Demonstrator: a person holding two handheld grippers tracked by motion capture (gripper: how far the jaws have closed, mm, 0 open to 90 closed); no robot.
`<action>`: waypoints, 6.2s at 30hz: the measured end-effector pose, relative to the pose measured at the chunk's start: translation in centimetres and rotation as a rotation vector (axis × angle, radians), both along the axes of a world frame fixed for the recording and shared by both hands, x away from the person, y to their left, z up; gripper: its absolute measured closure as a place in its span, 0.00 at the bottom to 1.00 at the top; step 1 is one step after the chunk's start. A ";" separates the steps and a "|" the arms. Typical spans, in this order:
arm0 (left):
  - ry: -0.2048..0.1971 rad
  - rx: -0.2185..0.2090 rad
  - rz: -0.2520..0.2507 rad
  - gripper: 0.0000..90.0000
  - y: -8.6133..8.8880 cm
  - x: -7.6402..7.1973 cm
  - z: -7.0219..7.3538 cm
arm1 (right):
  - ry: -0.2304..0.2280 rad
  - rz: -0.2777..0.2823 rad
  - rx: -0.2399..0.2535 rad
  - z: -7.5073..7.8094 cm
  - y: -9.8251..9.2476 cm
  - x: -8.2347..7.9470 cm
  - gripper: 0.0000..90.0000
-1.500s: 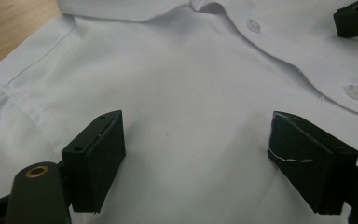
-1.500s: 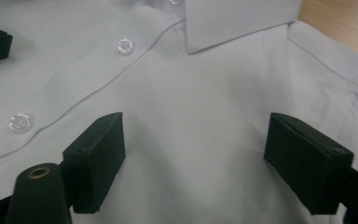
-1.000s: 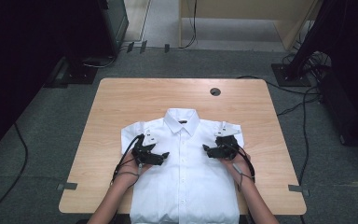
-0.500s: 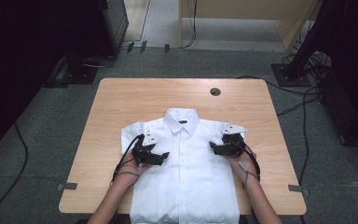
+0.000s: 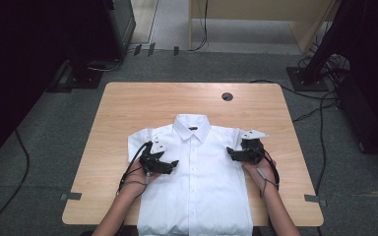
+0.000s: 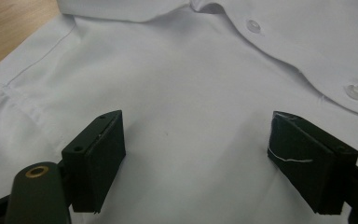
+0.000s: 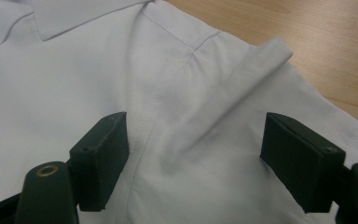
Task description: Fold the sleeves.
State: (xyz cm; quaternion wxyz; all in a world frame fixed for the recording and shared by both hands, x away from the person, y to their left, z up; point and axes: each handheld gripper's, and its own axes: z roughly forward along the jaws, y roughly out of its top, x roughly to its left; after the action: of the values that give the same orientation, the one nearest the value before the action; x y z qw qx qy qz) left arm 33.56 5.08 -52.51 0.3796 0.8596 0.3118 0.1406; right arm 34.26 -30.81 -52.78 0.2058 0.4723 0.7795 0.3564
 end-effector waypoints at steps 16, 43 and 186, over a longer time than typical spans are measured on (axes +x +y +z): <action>0.000 0.000 0.000 0.21 0.0 0.0 0.0 | -0.033 -0.039 0.005 0.5 -2.1 -0.1 0.32; -0.001 0.000 0.000 0.21 0.0 0.0 0.0 | -0.050 -0.072 0.019 0.4 -4.5 0.6 0.39; -0.001 0.000 0.001 0.21 0.0 0.0 0.0 | -0.074 0.218 0.048 3.7 5.2 -0.8 0.97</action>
State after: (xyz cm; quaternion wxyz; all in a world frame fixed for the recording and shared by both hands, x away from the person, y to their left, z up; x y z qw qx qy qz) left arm 33.61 5.04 -52.51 0.3796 0.8594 0.3121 0.1413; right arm 33.48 -25.58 -49.06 0.1829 0.3760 0.8095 0.4122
